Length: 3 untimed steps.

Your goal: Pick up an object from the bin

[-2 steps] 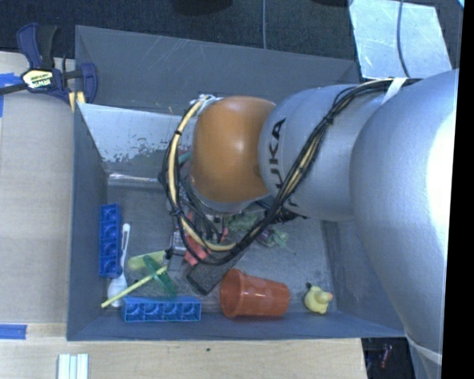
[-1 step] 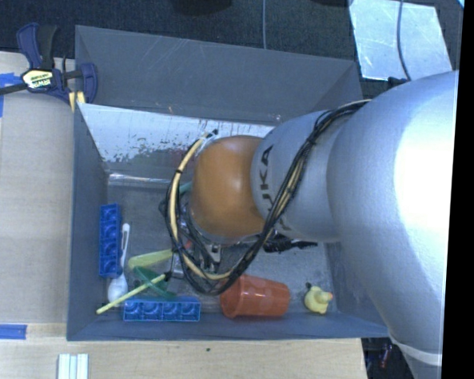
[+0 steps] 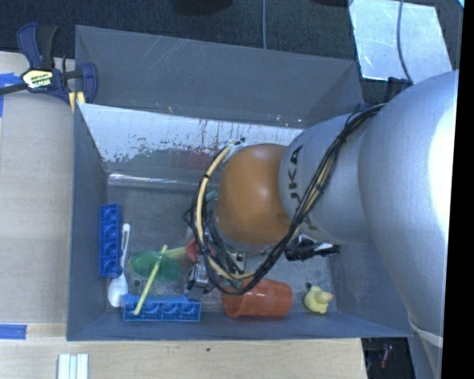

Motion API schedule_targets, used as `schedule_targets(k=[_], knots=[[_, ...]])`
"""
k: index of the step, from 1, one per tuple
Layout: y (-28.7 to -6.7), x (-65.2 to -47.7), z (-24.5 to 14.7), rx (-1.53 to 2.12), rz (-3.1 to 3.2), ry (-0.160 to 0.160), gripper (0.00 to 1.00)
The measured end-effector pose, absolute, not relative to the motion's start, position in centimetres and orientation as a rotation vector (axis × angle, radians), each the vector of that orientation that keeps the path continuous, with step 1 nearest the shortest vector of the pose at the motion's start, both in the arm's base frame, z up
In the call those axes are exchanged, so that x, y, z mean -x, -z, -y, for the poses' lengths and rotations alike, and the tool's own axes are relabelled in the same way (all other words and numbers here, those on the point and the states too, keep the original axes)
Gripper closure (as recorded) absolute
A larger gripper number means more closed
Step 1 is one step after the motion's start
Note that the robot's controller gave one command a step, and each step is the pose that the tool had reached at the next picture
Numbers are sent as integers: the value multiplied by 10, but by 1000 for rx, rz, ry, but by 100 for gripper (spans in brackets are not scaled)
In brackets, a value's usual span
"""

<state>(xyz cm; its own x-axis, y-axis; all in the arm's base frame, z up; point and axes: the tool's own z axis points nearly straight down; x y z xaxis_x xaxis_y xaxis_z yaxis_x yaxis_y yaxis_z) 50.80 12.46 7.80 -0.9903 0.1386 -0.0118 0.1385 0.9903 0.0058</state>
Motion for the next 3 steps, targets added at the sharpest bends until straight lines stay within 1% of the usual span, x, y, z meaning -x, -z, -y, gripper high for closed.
schedule_targets(k=[1, 2, 3], knots=[[-80, -496, -112, -167, -3100, -21, 100], [-80, -496, -112, -168, -3100, -21, 100], [-105, -499, -147, -200, -3098, -21, 100]])
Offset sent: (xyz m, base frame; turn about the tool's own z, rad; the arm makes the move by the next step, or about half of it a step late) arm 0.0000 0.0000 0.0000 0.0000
